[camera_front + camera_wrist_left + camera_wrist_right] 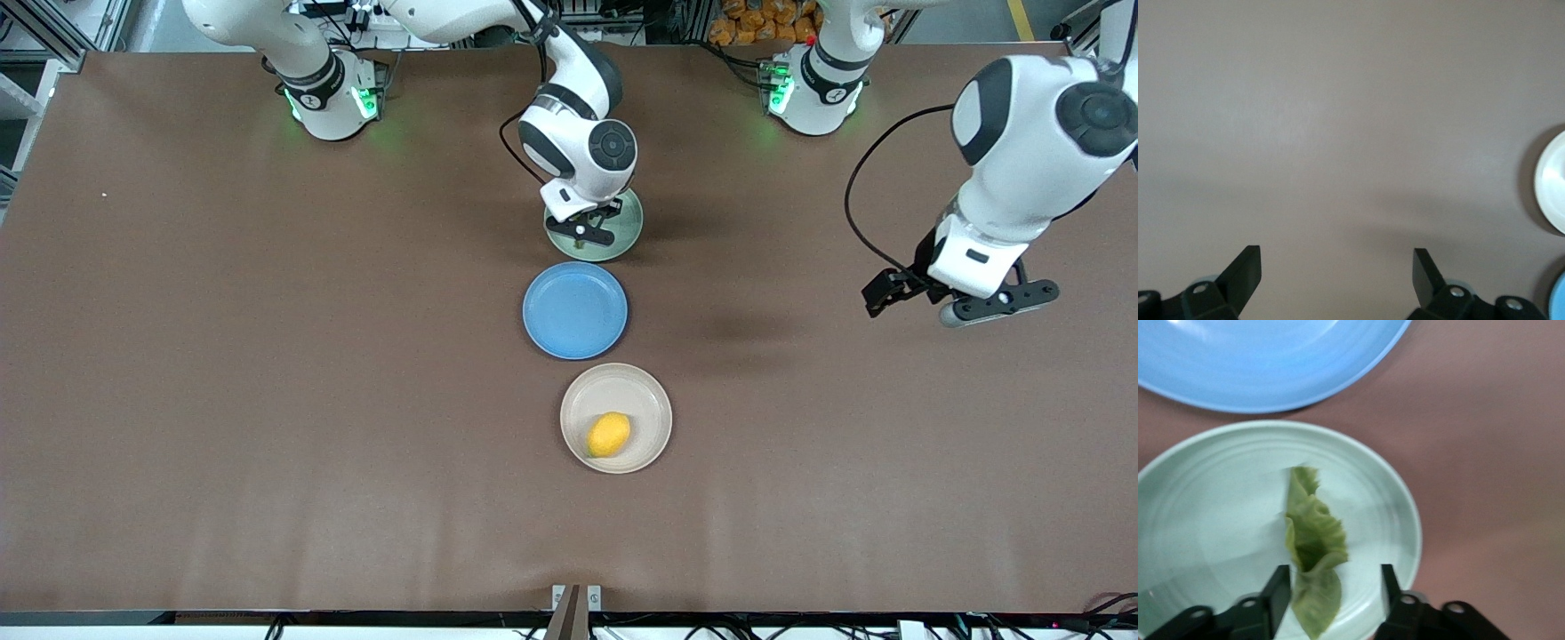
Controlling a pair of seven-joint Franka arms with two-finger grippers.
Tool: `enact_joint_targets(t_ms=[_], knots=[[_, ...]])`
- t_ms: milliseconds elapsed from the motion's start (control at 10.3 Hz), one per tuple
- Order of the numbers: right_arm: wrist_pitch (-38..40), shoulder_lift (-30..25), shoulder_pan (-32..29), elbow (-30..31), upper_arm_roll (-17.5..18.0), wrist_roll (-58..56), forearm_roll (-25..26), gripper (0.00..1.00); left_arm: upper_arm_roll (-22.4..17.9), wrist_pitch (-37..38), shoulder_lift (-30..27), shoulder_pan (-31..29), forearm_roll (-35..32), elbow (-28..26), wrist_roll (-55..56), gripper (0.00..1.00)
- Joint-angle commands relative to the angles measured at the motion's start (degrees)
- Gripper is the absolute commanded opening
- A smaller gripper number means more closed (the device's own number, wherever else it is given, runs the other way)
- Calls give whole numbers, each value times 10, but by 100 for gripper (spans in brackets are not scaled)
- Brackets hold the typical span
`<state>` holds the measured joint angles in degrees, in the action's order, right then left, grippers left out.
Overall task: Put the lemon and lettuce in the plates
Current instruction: 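Lower the lettuce and open the right gripper while the left gripper withdraws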
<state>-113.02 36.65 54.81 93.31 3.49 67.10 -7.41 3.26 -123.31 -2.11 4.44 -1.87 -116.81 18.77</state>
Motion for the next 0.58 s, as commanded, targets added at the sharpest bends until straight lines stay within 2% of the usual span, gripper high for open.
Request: enact_joint_targets(t_ms=[0, 194, 485], knots=[[53, 1, -25, -42, 4, -6, 12, 100, 1, 46, -45, -4, 16, 5, -58, 100], [116, -2, -56, -68, 6, -32, 8, 100, 3, 95, -56, -1, 15, 40, -69, 100], [194, -9, -105, -90, 6, -79, 6, 100, 16, 177, -42, -1, 31, 125, -69, 100]])
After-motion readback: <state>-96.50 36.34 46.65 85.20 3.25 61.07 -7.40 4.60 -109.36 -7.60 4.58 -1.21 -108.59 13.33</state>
